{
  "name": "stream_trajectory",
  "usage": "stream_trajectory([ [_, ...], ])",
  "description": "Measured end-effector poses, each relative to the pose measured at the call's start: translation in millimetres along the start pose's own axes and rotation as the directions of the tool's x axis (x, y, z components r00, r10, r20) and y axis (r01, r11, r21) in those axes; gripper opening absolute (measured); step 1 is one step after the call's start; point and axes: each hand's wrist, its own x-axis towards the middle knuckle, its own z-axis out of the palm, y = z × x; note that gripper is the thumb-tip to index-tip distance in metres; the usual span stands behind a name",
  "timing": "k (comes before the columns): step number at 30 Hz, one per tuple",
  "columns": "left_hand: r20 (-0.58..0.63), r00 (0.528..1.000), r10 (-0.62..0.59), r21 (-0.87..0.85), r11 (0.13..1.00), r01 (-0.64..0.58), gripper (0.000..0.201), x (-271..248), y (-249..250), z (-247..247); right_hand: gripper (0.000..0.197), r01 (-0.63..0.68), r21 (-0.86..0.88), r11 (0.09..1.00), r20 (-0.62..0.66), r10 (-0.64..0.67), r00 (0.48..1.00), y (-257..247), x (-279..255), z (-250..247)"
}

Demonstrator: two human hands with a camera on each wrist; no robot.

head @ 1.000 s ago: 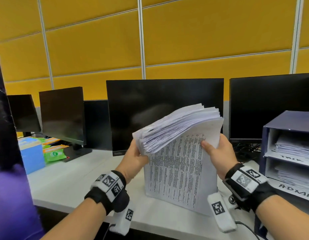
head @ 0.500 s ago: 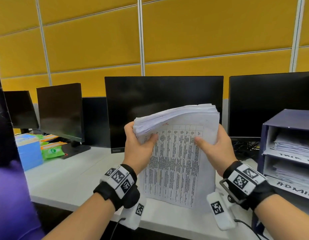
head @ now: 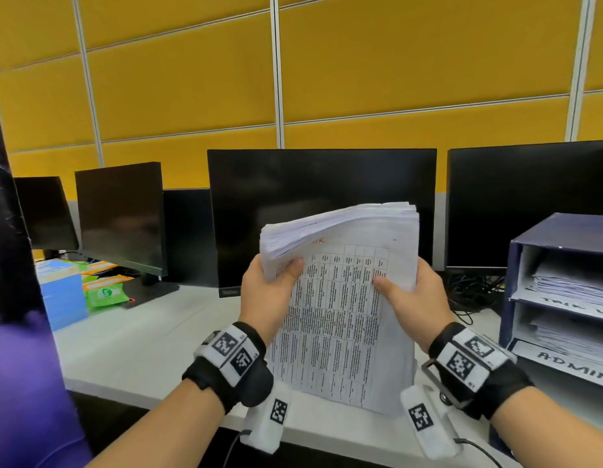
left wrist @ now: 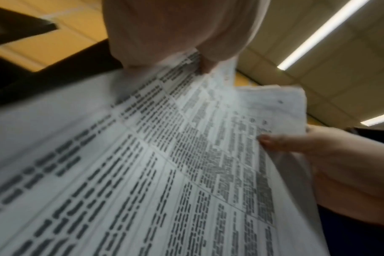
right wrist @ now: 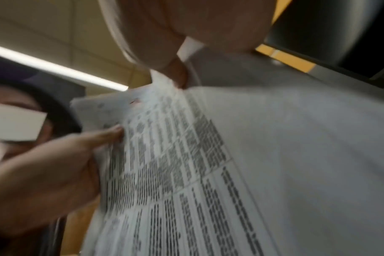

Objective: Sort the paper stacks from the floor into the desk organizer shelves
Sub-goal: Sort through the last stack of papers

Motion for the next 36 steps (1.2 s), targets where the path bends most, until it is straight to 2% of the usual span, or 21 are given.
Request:
stream_trajectory([
  [3, -0.035, 0.992, 0.119, 0.107, 0.988, -0.114, 0.016, -9.1, 4.9, 10.0, 0.036, 0.094, -0.120, 0.988, -0.060, -0.102, 0.993, -1.1, -8.4, 10.4],
  [6, -0.013, 0.995, 0.103, 0.050, 0.994, -0.102, 0.023, -15.0, 5.8, 12.2, 0.049, 0.128, -0.183, 0.975, -0.032, -0.136, 0.990, 2.2, -14.7, 14.9],
  [9, 0.014, 0.994, 0.108, 0.009, 0.994, -0.108, 0.032, -12.0, 9.0, 9.1, 0.055, 0.081, -0.122, 0.989, -0.037, -0.086, 0.996, -1.6, -11.3, 11.7],
  [13, -0.015, 0.967, 0.255, 0.086, 0.964, -0.253, 0.042, -9.8, 13.8, 8.4, 0.057, 0.047, -0.043, 0.998, -0.087, -0.051, 0.995, -2.7, -2.7, 5.3],
  [15, -0.016, 0.916, 0.402, 0.257, 0.887, -0.384, 0.055, -12.4, 13.5, 9.0, 0.063, 0.068, -0.048, 0.997, -0.061, -0.071, 0.996, -2.8, -4.4, 4.5],
  [17, 0.034, 0.827, 0.561, 0.453, 0.729, -0.513, 0.061, -14.0, 13.2, 10.3, 0.071, 0.089, -0.062, 0.994, -0.023, -0.091, 0.996, -2.0, -7.2, 3.7],
  [18, 0.068, 0.799, 0.598, 0.509, 0.667, -0.543, 0.059, -14.7, 13.4, 11.2, 0.075, 0.105, -0.083, 0.991, -0.012, -0.106, 0.994, -2.0, -8.5, 3.7],
  [20, 0.102, 0.804, 0.586, 0.570, 0.628, -0.530, 0.044, -16.6, 18.7, 12.1, 0.087, 0.151, -0.158, 0.976, -0.019, -0.156, 0.988, -2.6, -9.5, 3.4],
  [22, 0.075, 0.835, 0.545, 0.596, 0.647, -0.476, 0.028, -14.2, 24.5, 10.0, 0.102, 0.204, -0.306, 0.930, -0.023, -0.222, 0.975, -7.2, -9.4, 2.1],
  [24, 0.043, 0.869, 0.493, 0.588, 0.691, -0.421, 0.024, -8.3, 29.0, 6.7, 0.107, 0.248, -0.460, 0.852, 0.005, -0.277, 0.961, -16.6, -8.1, -0.3],
  [27, 0.031, 0.894, 0.448, 0.580, 0.720, -0.381, 0.024, -2.0, 32.6, 1.7, 0.098, 0.303, -0.593, 0.746, 0.068, -0.328, 0.942, -33.9, -1.4, -3.9],
  [29, 0.043, 0.885, 0.463, 0.571, 0.716, -0.402, 0.025, -1.6, 33.1, 0.0, 0.083, 0.292, -0.651, 0.701, 0.064, -0.333, 0.941, -40.9, 4.4, -5.3],
  [32, 0.112, 0.855, 0.506, 0.564, 0.676, -0.474, 0.029, -3.7, 30.3, -0.1, 0.063, 0.262, -0.674, 0.691, 0.032, -0.327, 0.945, -43.8, 8.8, -6.4],
  [36, 0.130, 0.852, 0.508, 0.570, 0.665, -0.483, 0.021, -3.2, 31.1, -0.5, 0.056, 0.327, -0.638, 0.697, 0.027, -0.404, 0.914, -38.4, 10.7, -8.3],
])
